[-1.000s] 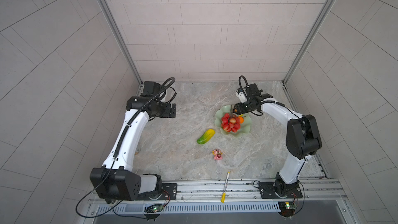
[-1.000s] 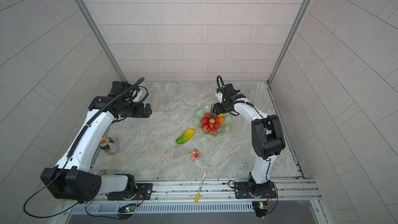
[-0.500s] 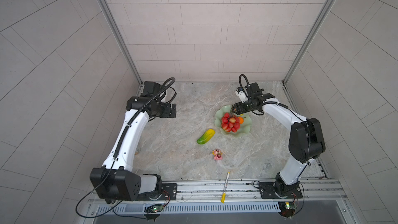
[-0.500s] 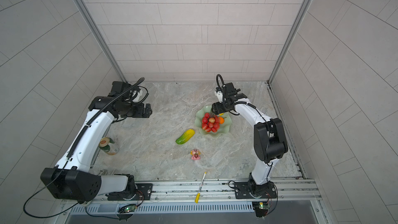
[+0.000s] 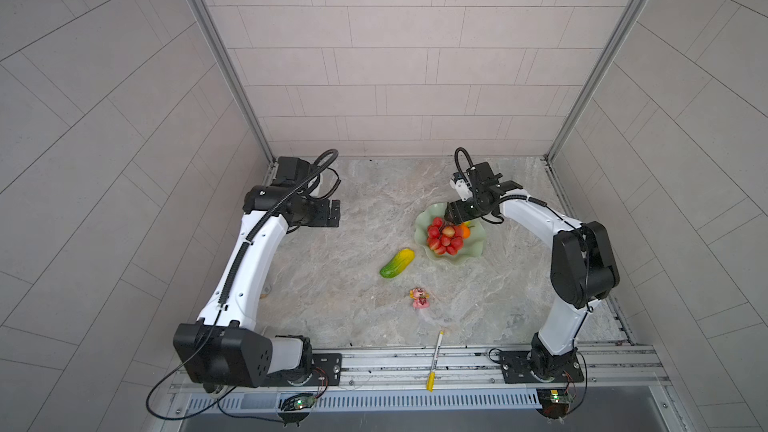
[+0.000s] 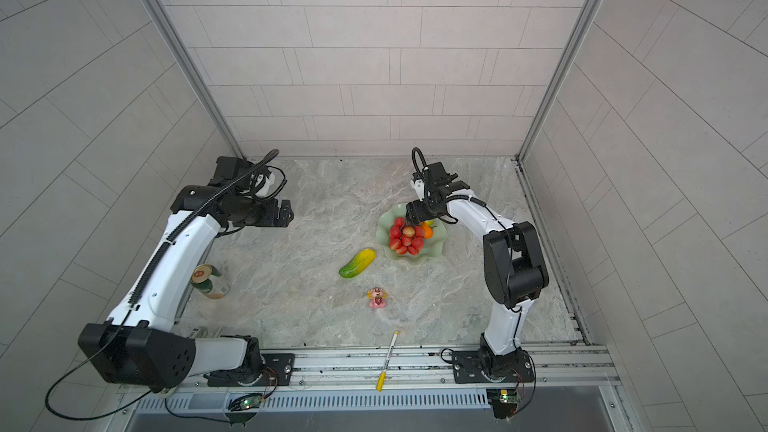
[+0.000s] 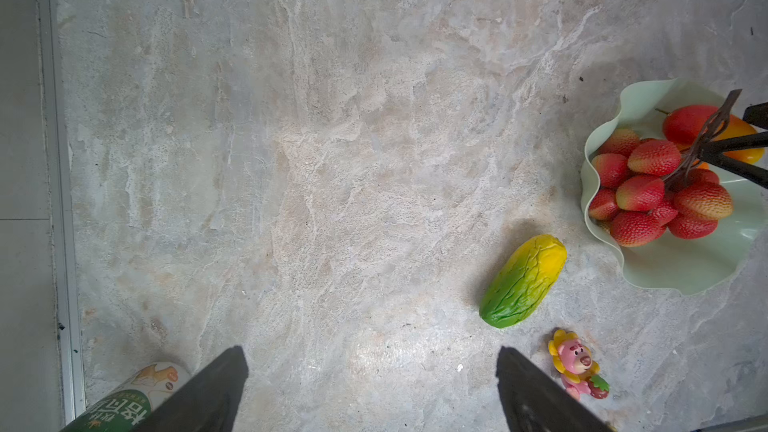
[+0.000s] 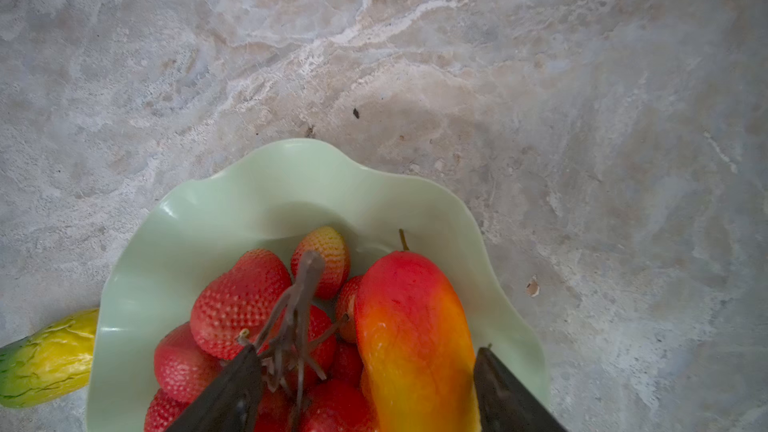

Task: Place and organize the fake fruits in the fruit bowl
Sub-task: 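Open the right gripper and nudge the mango into place in the bowl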

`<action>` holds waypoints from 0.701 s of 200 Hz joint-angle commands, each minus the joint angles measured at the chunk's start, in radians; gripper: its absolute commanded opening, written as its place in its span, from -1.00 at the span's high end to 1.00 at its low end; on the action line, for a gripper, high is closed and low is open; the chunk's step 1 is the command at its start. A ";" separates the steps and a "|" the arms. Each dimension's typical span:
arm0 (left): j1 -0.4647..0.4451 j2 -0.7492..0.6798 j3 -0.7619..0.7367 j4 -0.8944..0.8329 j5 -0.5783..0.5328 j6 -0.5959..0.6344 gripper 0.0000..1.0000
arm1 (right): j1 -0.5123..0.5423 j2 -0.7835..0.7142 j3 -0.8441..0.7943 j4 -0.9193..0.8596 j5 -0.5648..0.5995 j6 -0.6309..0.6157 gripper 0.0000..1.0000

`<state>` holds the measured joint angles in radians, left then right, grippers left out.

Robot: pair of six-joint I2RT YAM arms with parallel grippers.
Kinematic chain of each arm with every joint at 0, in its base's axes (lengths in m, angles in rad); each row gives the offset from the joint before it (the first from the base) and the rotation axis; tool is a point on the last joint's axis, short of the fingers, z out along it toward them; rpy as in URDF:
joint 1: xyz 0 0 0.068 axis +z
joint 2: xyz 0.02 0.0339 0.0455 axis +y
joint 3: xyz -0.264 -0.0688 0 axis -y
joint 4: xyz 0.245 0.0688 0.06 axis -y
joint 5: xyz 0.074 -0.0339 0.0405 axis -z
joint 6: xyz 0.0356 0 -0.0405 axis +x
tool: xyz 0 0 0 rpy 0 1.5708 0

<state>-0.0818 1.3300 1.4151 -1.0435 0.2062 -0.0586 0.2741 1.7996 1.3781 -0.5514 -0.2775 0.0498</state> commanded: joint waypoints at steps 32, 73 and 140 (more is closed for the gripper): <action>-0.006 0.000 0.012 0.003 -0.001 0.006 -1.00 | 0.000 -0.014 0.004 -0.016 0.031 -0.016 -0.59; -0.006 -0.005 0.007 0.003 -0.004 0.009 -1.00 | 0.000 -0.015 -0.012 0.017 0.034 -0.004 -0.59; -0.006 -0.003 0.008 0.004 -0.004 0.008 -1.00 | -0.001 -0.094 -0.006 -0.010 0.096 -0.020 -0.60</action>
<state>-0.0818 1.3300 1.4151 -1.0435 0.2058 -0.0586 0.2741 1.7756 1.3720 -0.5327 -0.2138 0.0483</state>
